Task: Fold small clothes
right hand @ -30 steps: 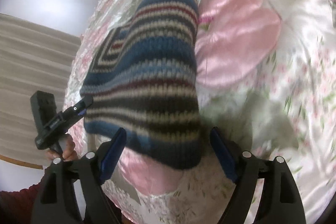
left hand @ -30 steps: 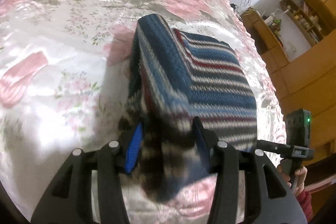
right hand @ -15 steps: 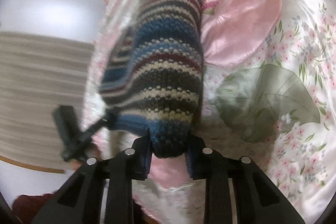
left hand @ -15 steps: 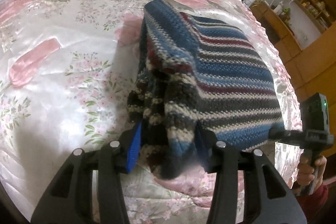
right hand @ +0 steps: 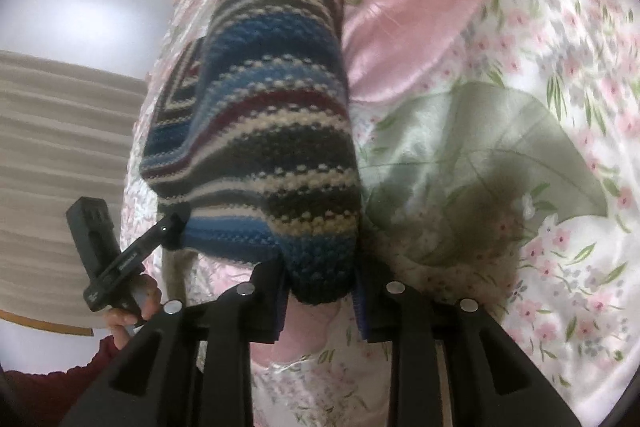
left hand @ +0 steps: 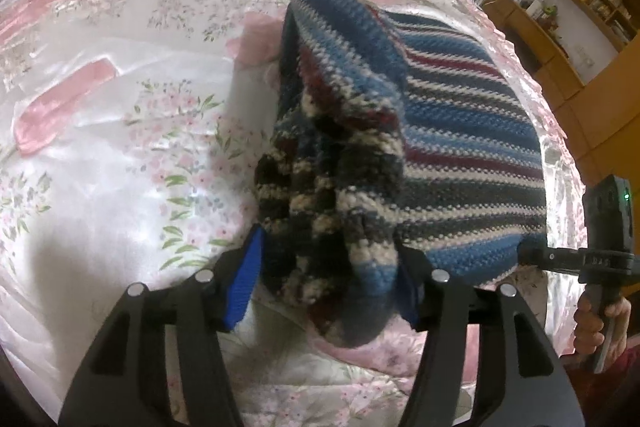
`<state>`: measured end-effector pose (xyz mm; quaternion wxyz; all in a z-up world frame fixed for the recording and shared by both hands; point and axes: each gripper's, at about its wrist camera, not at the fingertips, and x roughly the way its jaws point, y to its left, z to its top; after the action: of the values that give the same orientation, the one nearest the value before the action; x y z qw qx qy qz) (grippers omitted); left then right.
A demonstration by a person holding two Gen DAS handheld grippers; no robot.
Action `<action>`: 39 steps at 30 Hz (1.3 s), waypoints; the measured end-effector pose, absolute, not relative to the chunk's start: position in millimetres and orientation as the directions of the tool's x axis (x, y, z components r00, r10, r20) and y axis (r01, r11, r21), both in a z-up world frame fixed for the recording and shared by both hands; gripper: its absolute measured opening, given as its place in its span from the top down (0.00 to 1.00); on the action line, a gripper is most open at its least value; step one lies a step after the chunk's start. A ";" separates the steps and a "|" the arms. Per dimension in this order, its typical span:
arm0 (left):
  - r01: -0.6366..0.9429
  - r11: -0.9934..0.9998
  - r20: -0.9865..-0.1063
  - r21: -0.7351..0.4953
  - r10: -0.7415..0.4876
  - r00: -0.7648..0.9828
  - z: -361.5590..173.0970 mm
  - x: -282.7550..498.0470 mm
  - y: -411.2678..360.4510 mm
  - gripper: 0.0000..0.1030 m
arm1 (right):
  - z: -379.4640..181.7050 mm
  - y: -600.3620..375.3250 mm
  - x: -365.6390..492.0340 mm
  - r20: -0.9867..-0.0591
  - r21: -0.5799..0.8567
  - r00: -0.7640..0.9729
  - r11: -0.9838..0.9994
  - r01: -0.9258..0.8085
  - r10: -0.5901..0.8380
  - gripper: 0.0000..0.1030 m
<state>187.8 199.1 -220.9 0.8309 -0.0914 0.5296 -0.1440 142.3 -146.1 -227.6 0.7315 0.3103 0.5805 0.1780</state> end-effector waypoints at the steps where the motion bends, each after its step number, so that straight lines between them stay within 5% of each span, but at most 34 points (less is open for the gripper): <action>1: 0.143 0.942 -0.855 -0.302 -0.335 0.397 -223.3 187.7 198.6 0.40 | -229.2 -147.2 141.0 -0.739 0.660 0.268 0.744 0.100 0.619 0.74; 11: 0.116 0.943 -0.850 -0.312 -0.332 0.410 -223.4 181.5 199.0 0.39 | -225.5 -144.4 132.5 -0.736 0.657 0.318 0.744 0.124 0.597 0.72; 19: 0.137 0.958 -0.862 -0.251 -0.286 0.418 -200.3 159.2 200.0 0.40 | -192.0 -136.2 112.5 -0.788 0.575 0.356 0.807 0.135 0.502 0.45; 39: 0.062 0.972 -0.905 -0.228 -0.235 0.356 -192.8 93.8 220.6 0.37 | -159.4 -100.7 35.6 -0.901 0.315 0.357 0.937 0.153 0.244 0.30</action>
<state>93.8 220.6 -192.8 0.8198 -0.0772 0.5602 -0.0903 35.6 -100.7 -159.4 0.8049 0.1757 0.5661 0.0283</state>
